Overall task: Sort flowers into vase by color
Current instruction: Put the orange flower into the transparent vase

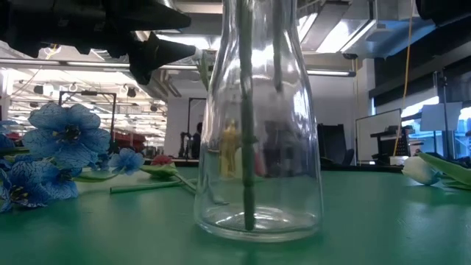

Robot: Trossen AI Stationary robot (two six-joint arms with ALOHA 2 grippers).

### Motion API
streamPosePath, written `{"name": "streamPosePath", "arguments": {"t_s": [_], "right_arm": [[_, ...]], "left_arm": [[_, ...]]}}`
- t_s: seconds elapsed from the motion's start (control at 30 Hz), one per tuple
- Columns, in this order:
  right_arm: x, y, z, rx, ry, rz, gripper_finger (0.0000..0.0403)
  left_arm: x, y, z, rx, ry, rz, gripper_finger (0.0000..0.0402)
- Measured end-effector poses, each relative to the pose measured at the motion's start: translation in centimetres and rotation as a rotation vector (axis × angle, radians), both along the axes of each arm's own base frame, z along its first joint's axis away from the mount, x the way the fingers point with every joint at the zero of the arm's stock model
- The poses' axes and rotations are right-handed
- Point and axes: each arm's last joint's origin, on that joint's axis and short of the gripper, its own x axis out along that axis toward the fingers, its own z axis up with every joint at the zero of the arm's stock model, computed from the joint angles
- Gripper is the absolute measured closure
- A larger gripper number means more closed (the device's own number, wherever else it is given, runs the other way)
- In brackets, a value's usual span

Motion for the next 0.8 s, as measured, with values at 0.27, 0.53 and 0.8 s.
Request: {"name": "streamPosePath", "arguments": {"t_s": [0.27, 0.53, 0.8], "right_arm": [[-0.1, 0.1, -0.4, -0.02, 0.103, 0.033, 0.0227], [-1.4, -0.6, 1.5, -0.063, 0.215, 0.03, 0.0163], [-3.9, -1.9, 4.1, -0.085, 0.357, 0.058, 0.0153]], "left_arm": [[0.0, 0.0, 0.0, -0.001, 0.001, 0.0, 0.0175], [0.0, 0.0, 0.0, -0.002, 0.003, 0.0, 0.0175], [0.0, 0.0, -0.5, -0.042, 0.046, -0.016, 0.0175]]}}
